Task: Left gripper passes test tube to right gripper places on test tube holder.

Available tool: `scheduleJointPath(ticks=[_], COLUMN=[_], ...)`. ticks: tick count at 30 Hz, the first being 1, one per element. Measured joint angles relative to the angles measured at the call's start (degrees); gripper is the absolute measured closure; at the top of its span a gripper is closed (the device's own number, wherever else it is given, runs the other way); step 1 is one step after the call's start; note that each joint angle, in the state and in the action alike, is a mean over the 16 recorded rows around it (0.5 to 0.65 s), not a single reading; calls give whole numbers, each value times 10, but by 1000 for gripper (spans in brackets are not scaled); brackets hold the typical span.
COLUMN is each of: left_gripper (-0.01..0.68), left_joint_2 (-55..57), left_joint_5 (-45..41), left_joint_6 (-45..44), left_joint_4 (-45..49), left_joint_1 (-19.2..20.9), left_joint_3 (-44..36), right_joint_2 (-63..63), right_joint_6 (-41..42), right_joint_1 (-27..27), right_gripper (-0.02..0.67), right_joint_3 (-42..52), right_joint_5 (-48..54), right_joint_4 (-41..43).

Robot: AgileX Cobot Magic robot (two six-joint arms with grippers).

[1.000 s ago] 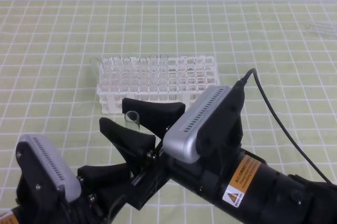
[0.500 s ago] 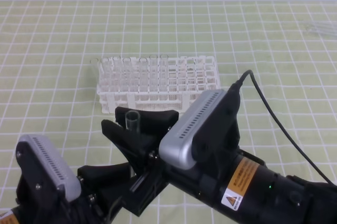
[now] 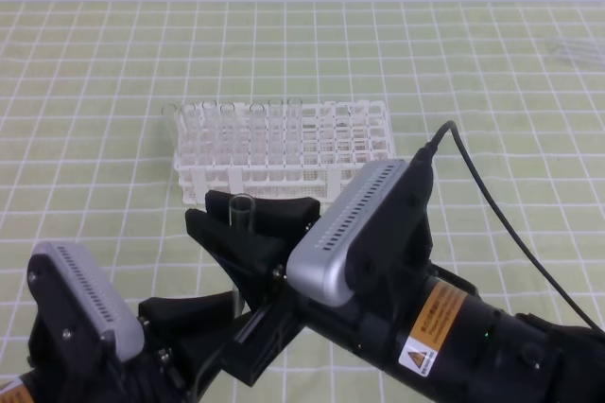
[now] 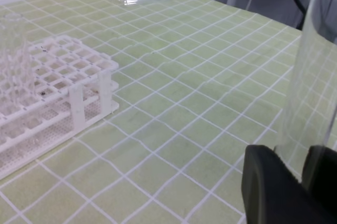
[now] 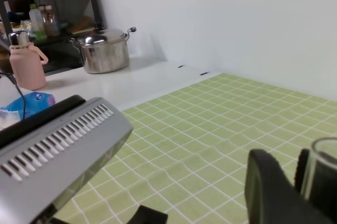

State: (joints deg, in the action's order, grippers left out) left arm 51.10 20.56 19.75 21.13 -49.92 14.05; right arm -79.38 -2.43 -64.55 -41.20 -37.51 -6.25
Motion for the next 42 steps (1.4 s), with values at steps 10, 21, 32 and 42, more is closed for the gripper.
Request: scheduleJointPath(ticks=[10,21,32,42], left_gripper=[568,374,265,436], left_joint_2=[0,0,-56,-228], left_joint_5=[2,10,-3,-138], left_joint_6=[0,0,27,72], left_joint_4=[0,0,0,0], left_joint_1=[0,0,0,0], left_joint_3=[0,0,0,0], right_joint_2=[0,0,31,72], right_joint_6=[1,0,68,162], right_joint_1=[1,1,1,1], right_gripper=[561,561,562,562], right_joint_3=[0,0,0,0], right_joint_5=[-1,4,45,87], right_joint_4=[1,-2,-63,-147])
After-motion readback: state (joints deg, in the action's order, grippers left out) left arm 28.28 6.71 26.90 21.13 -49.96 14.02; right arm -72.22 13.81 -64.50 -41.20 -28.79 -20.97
